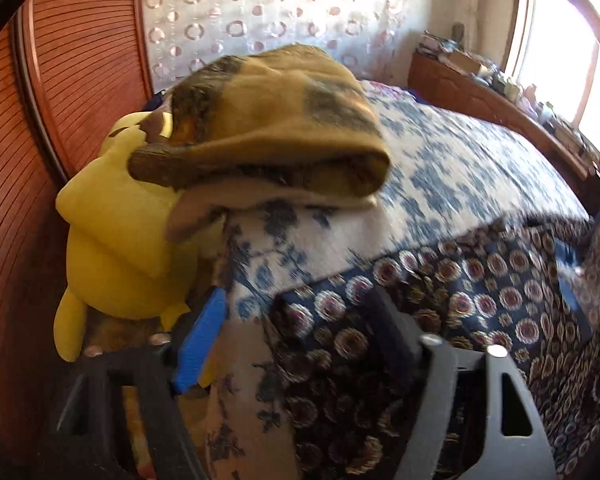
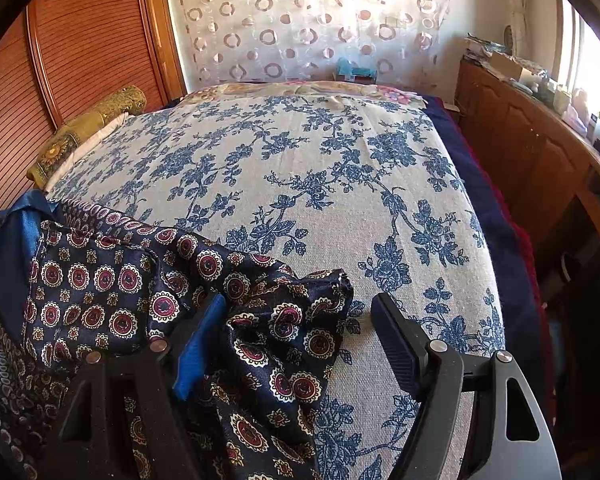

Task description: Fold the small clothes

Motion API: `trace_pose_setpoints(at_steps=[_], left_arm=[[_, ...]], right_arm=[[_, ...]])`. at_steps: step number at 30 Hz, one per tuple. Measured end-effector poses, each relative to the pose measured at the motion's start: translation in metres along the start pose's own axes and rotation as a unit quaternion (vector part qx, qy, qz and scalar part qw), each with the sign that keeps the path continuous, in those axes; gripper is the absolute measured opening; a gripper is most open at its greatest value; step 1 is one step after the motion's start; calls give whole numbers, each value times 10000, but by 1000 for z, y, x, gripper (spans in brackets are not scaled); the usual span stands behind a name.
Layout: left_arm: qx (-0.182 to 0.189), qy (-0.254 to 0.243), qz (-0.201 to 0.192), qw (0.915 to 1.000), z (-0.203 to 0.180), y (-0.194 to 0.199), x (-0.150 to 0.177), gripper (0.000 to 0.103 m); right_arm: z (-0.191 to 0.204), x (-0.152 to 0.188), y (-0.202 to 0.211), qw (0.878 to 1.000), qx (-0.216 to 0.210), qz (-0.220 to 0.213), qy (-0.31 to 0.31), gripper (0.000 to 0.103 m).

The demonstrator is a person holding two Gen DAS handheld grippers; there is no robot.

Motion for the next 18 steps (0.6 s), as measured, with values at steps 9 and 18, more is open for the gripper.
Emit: trace_pose_setpoints(at_steps=[9, 18], left_arm=[[292, 90, 47, 9995, -5, 2, -1, 27], [699, -146, -361, 9968, -32, 40, -2, 5]], right_arm=[[0, -1, 0, 10000, -5, 21, 31, 77], [22, 4, 6, 9974, -244, 139, 661, 12]])
Point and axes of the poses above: each gripper's, at about its wrist camera, not at the fingertips, and y roughly against the way its jaws point, z to its left, x to its underside, the point moved 5 cm from there along -y, roughly the way its jaws point, and after that the axes turned 10 degrees about z, right-handed, at the moved point
